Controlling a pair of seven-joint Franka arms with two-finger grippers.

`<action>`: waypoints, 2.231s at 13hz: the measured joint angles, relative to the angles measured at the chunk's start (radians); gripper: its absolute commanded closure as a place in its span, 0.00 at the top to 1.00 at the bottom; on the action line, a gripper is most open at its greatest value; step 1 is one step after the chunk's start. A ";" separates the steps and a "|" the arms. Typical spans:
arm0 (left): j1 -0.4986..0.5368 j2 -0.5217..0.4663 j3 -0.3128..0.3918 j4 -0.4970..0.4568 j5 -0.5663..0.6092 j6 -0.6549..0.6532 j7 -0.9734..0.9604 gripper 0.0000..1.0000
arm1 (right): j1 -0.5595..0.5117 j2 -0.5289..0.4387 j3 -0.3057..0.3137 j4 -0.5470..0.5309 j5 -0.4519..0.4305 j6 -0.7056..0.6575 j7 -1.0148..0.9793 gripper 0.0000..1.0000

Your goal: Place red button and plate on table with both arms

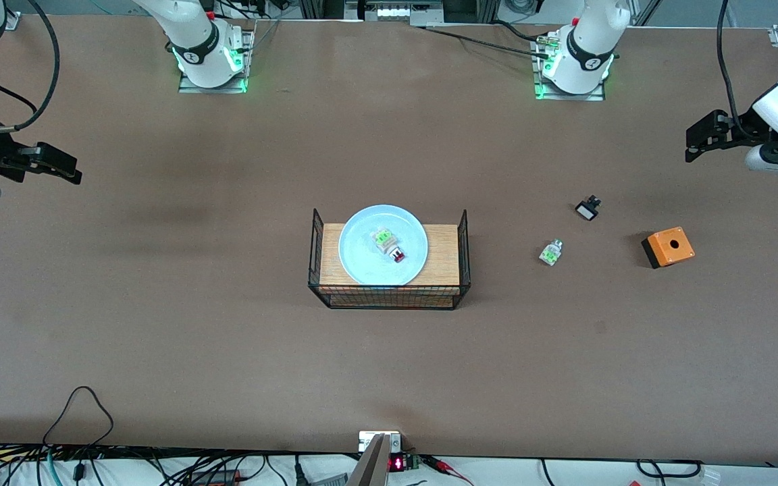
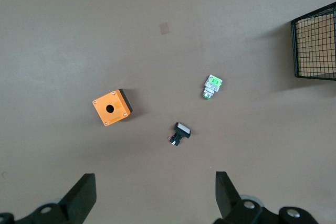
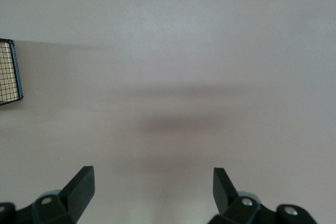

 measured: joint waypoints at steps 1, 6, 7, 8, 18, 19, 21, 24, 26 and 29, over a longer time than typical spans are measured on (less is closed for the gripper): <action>0.000 0.001 0.000 0.000 0.000 -0.001 0.001 1.00 | 0.000 0.000 0.000 0.000 0.000 0.000 0.000 1.00; 0.005 0.011 0.002 0.000 0.000 -0.017 0.005 1.00 | 0.000 0.000 0.000 0.001 0.000 0.000 0.000 1.00; 0.005 0.015 0.002 0.001 0.000 -0.023 0.005 1.00 | 0.000 0.000 0.000 0.001 0.000 0.000 0.000 1.00; 0.005 0.018 0.002 0.001 0.000 -0.032 0.006 1.00 | 0.000 0.000 0.000 0.001 0.000 0.000 0.000 1.00; -0.011 0.044 -0.016 0.003 -0.008 -0.062 0.003 1.00 | 0.000 0.000 0.000 0.001 0.000 0.000 0.000 1.00; -0.013 0.047 -0.020 0.003 -0.018 -0.063 -0.008 1.00 | 0.000 0.000 0.000 0.001 0.000 0.000 0.000 1.00; -0.015 0.051 -0.022 0.003 -0.024 -0.064 -0.014 1.00 | 0.000 0.000 0.000 0.001 0.000 0.000 0.000 1.00; -0.017 0.051 -0.028 0.003 -0.067 -0.077 -0.079 1.00 | 0.000 0.000 0.000 0.001 0.000 0.000 0.000 1.00; -0.024 0.053 -0.050 0.003 -0.111 -0.078 -0.178 1.00 | -0.001 0.000 0.000 0.001 0.000 0.000 0.000 1.00; -0.032 0.080 -0.083 0.005 -0.240 -0.073 -0.338 1.00 | -0.002 0.000 -0.001 0.001 0.000 0.000 0.000 1.00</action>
